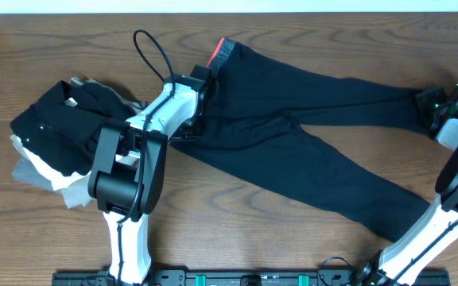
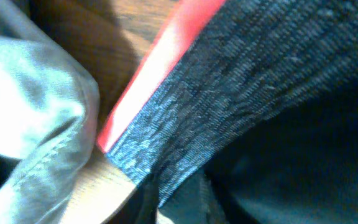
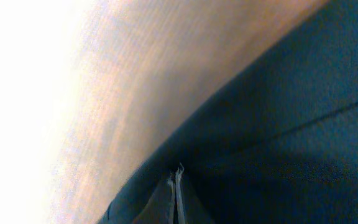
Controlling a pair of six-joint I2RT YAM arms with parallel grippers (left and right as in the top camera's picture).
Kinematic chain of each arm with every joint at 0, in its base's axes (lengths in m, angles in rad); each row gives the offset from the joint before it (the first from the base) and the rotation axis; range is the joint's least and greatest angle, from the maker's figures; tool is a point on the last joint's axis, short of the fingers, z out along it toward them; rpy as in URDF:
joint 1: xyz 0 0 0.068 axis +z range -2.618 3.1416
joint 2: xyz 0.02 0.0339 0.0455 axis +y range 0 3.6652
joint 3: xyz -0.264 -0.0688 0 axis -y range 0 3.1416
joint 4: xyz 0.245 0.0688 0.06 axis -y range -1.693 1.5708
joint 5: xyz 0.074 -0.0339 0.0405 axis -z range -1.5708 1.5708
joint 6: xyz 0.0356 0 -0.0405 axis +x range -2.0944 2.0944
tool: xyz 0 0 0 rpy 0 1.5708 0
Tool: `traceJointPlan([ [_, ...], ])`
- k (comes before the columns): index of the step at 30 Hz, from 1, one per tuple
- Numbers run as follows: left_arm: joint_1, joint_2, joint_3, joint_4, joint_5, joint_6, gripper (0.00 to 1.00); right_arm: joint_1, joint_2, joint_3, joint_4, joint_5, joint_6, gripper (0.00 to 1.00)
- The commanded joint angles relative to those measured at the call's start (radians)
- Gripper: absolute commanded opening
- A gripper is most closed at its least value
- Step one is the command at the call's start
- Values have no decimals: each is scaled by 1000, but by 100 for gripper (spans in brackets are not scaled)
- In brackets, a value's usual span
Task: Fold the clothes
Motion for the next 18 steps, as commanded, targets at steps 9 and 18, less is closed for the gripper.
traceJointPlan([
  [9,10,11,1,6,24,41,37,20,13,122,-31,-463,-123,49],
  [18,10,-163,1,-8,24,74,46,-53,-388,122,-438,-489,-320,55],
])
